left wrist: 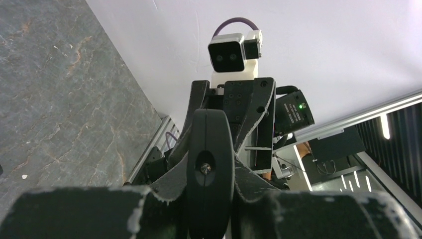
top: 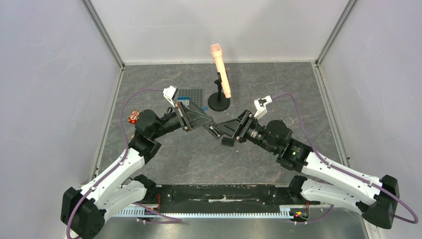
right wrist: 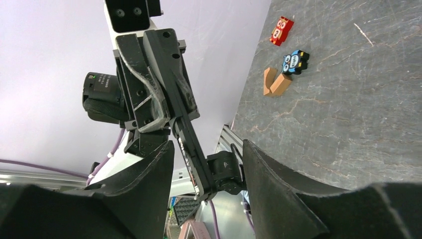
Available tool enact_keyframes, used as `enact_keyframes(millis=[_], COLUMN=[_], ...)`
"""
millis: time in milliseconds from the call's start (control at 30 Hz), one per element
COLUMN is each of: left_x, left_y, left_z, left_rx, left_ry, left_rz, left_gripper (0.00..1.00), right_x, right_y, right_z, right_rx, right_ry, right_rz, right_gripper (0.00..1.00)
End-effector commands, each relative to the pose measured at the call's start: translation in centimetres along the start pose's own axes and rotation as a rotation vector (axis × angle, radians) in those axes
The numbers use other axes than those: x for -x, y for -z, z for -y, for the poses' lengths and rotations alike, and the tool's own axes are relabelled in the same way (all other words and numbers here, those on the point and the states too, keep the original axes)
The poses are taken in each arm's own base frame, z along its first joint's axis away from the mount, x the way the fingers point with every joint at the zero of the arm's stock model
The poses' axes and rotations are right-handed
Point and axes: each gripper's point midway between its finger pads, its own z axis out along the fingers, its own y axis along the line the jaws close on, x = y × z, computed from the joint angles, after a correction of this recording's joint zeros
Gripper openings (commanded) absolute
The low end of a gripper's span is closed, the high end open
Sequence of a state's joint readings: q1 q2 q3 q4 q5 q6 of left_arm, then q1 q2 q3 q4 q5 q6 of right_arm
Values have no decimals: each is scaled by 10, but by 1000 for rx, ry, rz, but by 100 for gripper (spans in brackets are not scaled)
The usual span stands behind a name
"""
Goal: Load the batteries into the remote control
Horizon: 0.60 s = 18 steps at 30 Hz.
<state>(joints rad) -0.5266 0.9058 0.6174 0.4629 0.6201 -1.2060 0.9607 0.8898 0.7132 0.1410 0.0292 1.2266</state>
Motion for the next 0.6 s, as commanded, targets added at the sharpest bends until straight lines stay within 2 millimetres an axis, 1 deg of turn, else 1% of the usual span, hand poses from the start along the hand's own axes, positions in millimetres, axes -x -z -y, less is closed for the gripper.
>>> enact_keyframes(millis=[0,267,400,467,567], left_x=[-3,-3,1,3,9], left_y=[2,2,2,2,2], left_z=[11,15,18,20,23], left_rx=[-71,-90,-94,-98,-100], left_ry=[-125,-130,-115,-106,-87], left_rz=[-28,-30,-6,11,40], left_gripper=[2,2,2,2,2], right_x=[7,2,0,-6,-9], right_y=[-2,-6,-11,-11,-12], right_z=[-11,-2,2,3,8], right_rx=[30,-3,-22,-18,-38], right_ry=[-1,10,42,65,84], right_rz=[15,-6,-25,-60,-72], right_gripper=[54,39,35,33,29])
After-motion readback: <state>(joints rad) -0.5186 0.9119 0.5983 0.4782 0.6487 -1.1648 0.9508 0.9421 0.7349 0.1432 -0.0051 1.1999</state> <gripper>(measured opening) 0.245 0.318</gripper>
